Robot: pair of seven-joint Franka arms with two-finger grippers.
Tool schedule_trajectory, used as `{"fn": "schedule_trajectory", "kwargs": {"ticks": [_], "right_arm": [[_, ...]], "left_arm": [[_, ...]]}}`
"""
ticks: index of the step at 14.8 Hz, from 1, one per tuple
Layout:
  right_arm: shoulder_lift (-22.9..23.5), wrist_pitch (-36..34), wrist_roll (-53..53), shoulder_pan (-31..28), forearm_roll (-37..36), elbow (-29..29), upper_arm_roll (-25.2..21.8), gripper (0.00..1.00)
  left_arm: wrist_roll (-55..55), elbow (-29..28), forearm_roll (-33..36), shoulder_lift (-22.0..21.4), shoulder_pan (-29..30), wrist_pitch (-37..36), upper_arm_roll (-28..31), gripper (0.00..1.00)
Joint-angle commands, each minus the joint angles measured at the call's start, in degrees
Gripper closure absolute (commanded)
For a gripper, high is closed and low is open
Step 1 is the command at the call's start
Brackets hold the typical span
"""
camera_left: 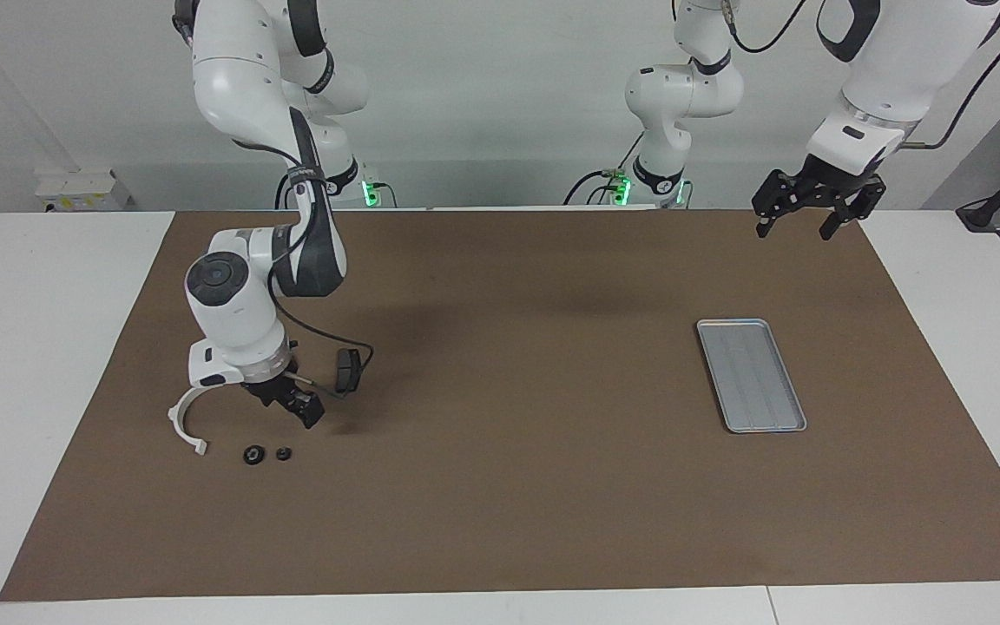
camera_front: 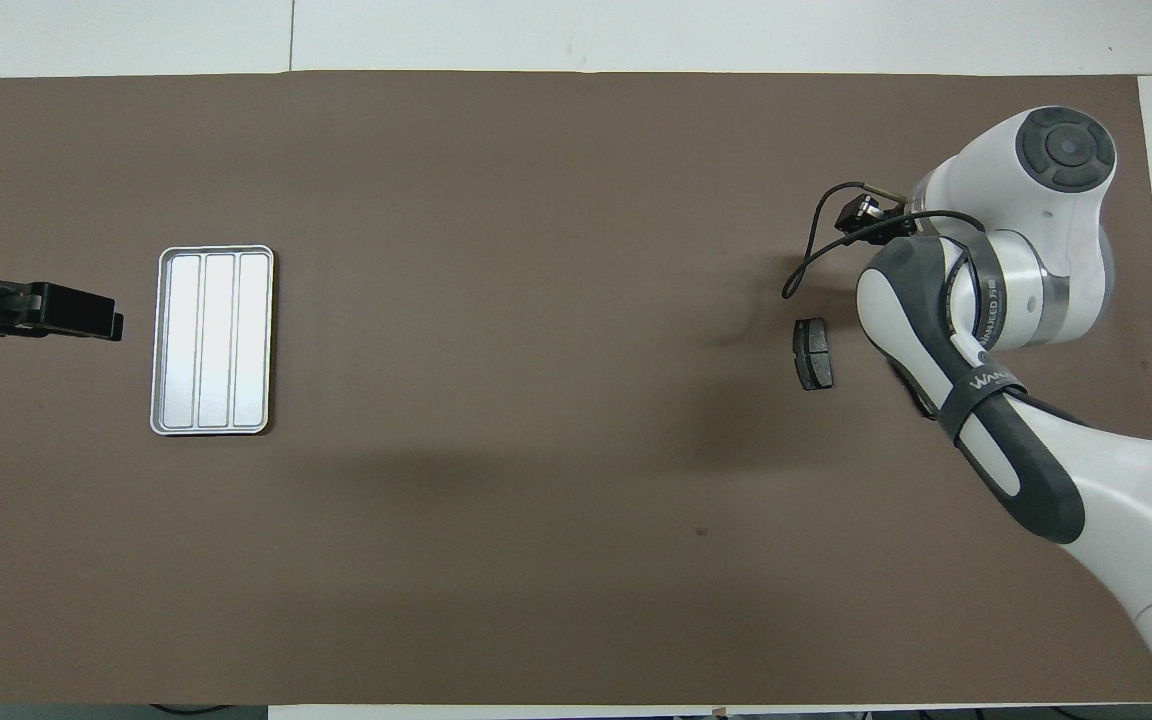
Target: Pick bearing gear from pile to tray
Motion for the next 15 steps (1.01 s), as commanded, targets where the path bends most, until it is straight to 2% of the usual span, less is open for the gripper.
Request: {"fn": "schedule_trajectory", "kwargs": {"ticks": [1, 6, 13, 15], "right_arm": [[3.52, 2.67, 2.15, -1.05, -1.07, 3.14, 0.51, 0.07], [7.83, 3.47, 2.50, -1.58, -0.54, 7.01, 0.25, 0.09], [9.77, 3.47, 5.32, -2.37, -0.89, 8.86, 0.25, 0.15], [10.03, 3.56, 5.49, -2.37, -0.54, 8.95, 0.25, 0.20]], "left_arm": [[0.11, -0.93, -0.53, -0.90, -0.16, 0.09, 0.32, 0.00], [0.11, -0.84, -0.53, -0.90, -0.16, 0.09, 0.32, 0.00], [0.11, -0.93, -0.61, -0.90, -0.25, 0.09, 0.32, 0.00], [0.11, -0.93, -0.53, -0.90, -0.16, 0.09, 0.32, 0.00]]}}
